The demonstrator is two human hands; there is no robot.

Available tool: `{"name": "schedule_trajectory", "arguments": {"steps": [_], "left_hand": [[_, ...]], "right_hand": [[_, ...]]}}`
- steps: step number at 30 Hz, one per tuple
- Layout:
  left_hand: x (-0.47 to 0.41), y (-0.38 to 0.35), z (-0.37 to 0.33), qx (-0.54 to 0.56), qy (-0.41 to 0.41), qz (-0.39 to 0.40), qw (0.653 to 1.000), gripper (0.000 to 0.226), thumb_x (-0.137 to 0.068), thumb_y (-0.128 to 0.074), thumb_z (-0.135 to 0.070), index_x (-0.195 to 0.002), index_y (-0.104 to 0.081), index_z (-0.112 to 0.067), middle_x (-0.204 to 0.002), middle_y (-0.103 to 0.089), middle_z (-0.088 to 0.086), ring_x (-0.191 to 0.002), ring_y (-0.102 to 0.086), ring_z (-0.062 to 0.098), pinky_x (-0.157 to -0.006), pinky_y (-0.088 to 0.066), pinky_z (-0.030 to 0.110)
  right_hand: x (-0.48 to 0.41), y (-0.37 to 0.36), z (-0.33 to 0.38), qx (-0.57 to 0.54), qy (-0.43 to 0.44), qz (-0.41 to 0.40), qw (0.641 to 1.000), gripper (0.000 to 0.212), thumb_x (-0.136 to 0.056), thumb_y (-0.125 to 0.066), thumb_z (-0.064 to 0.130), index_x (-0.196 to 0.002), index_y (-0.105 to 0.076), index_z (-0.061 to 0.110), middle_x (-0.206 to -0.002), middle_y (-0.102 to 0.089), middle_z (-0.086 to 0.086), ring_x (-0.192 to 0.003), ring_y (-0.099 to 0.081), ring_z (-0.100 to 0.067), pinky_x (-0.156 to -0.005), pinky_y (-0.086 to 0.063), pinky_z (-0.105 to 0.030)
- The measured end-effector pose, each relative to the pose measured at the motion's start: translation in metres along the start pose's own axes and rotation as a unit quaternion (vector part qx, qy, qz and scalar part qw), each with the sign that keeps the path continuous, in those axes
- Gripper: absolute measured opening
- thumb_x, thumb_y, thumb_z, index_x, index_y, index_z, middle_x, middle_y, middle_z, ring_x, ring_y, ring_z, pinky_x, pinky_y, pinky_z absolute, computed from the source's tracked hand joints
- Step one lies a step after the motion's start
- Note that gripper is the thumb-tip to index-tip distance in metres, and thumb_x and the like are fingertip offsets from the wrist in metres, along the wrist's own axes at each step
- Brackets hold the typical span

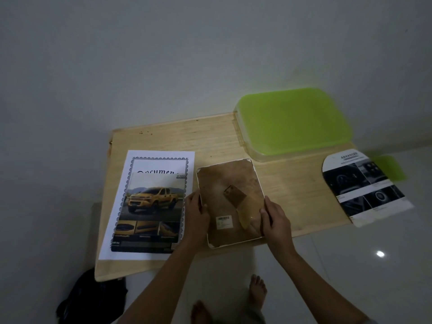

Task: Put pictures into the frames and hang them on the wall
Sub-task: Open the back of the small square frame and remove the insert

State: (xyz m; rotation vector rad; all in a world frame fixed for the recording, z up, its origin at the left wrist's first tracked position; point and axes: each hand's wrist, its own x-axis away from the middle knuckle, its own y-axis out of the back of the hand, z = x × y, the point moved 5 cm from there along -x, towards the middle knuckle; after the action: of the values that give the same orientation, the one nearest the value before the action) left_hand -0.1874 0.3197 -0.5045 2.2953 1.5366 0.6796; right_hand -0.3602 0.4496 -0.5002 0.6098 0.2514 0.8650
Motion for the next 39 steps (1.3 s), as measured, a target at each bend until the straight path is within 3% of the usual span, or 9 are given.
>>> {"name": "schedule_trajectory", "arguments": {"steps": [2, 6, 12, 15, 18, 27, 31, 36, 39], "left_hand": [[0.001, 0.001, 0.004, 0.001, -0.011, -0.003, 1.0, 0.04, -0.093, -0.046, -0.006, -0.133, -0.042, -0.011, -0.131, -0.04, 0.011, -0.118, -0.045, 0.019, -0.098, -0.038, 0.028], [0.005, 0.001, 0.007, -0.018, -0.026, -0.015, 0.999, 0.037, -0.094, -0.047, -0.011, -0.132, -0.044, -0.012, -0.126, -0.039, 0.01, -0.113, -0.047, 0.02, -0.098, -0.041, 0.031], [0.014, 0.0, 0.01, -0.064, -0.045, -0.019, 0.997, 0.041, -0.095, -0.047, -0.016, -0.135, -0.041, -0.009, -0.131, -0.041, 0.011, -0.119, -0.043, 0.02, -0.095, -0.032, 0.021], [0.015, 0.002, 0.01, -0.065, -0.047, -0.023, 0.996, 0.043, -0.095, -0.048, -0.016, -0.137, -0.04, -0.009, -0.133, -0.041, 0.011, -0.121, -0.042, 0.018, -0.096, -0.031, 0.019], [0.017, 0.001, 0.011, -0.064, -0.042, -0.02, 0.997, 0.044, -0.096, -0.047, -0.018, -0.138, -0.038, -0.009, -0.135, -0.039, 0.009, -0.122, -0.04, 0.017, -0.098, -0.03, 0.018], [0.018, 0.002, 0.012, -0.08, -0.045, -0.004, 0.996, 0.048, -0.097, -0.045, -0.023, -0.142, -0.032, -0.013, -0.141, -0.035, 0.008, -0.128, -0.036, 0.017, -0.1, -0.028, 0.02], [0.029, -0.003, 0.013, -0.138, -0.056, 0.048, 0.988, 0.062, -0.096, -0.044, -0.033, -0.148, -0.015, -0.015, -0.154, -0.018, 0.005, -0.14, -0.02, 0.017, -0.109, -0.018, 0.023], [0.04, -0.002, 0.02, -0.162, -0.066, 0.084, 0.981, 0.079, -0.092, -0.047, -0.048, -0.147, 0.004, -0.023, -0.158, -0.002, -0.002, -0.143, -0.008, 0.012, -0.107, -0.009, 0.021], [0.045, -0.003, 0.02, -0.157, -0.073, 0.1, 0.98, 0.086, -0.089, -0.048, -0.052, -0.142, 0.016, -0.028, -0.157, 0.008, -0.002, -0.144, -0.001, 0.013, -0.115, -0.009, 0.029]], "right_hand": [[-0.001, 0.0, -0.001, 0.022, 0.004, 0.005, 1.0, 0.04, -0.095, -0.045, 0.016, -0.133, -0.046, 0.004, -0.119, -0.057, -0.012, -0.108, -0.052, -0.024, -0.089, -0.044, -0.033], [-0.005, -0.001, 0.0, 0.075, 0.022, 0.027, 0.997, 0.05, -0.089, -0.042, 0.027, -0.131, -0.048, 0.002, -0.119, -0.053, -0.015, -0.109, -0.048, -0.025, -0.09, -0.036, -0.027], [-0.02, -0.012, 0.017, 0.174, 0.087, 0.032, 0.98, 0.051, -0.09, -0.037, 0.037, -0.128, -0.052, 0.007, -0.121, -0.052, -0.013, -0.11, -0.045, -0.024, -0.087, -0.042, -0.033], [-0.035, -0.02, 0.029, 0.218, 0.113, 0.026, 0.969, 0.042, -0.092, -0.043, 0.031, -0.127, -0.051, 0.009, -0.124, -0.053, -0.012, -0.113, -0.046, -0.026, -0.091, -0.04, -0.036], [-0.054, -0.027, 0.037, 0.237, 0.105, 0.036, 0.965, 0.041, -0.095, -0.045, 0.031, -0.13, -0.046, 0.01, -0.131, -0.048, -0.011, -0.119, -0.041, -0.025, -0.097, -0.036, -0.036], [-0.094, -0.039, 0.044, 0.254, 0.094, 0.146, 0.951, 0.074, -0.089, -0.053, 0.039, -0.145, -0.019, 0.006, -0.151, -0.024, -0.009, -0.134, -0.02, -0.029, -0.11, -0.026, -0.037], [-0.097, -0.039, 0.046, 0.258, 0.083, 0.157, 0.95, 0.077, -0.086, -0.057, 0.037, -0.145, -0.018, 0.005, -0.151, -0.022, -0.009, -0.132, -0.02, -0.031, -0.109, -0.025, -0.037], [-0.101, -0.04, 0.047, 0.262, 0.073, 0.151, 0.95, 0.079, -0.082, -0.061, 0.039, -0.143, -0.023, 0.007, -0.146, -0.027, -0.01, -0.128, -0.022, -0.031, -0.106, -0.027, -0.036], [-0.102, -0.04, 0.048, 0.263, 0.069, 0.148, 0.951, 0.078, -0.079, -0.064, 0.041, -0.14, -0.028, 0.009, -0.142, -0.031, -0.01, -0.126, -0.024, -0.031, -0.104, -0.03, -0.036]]}}
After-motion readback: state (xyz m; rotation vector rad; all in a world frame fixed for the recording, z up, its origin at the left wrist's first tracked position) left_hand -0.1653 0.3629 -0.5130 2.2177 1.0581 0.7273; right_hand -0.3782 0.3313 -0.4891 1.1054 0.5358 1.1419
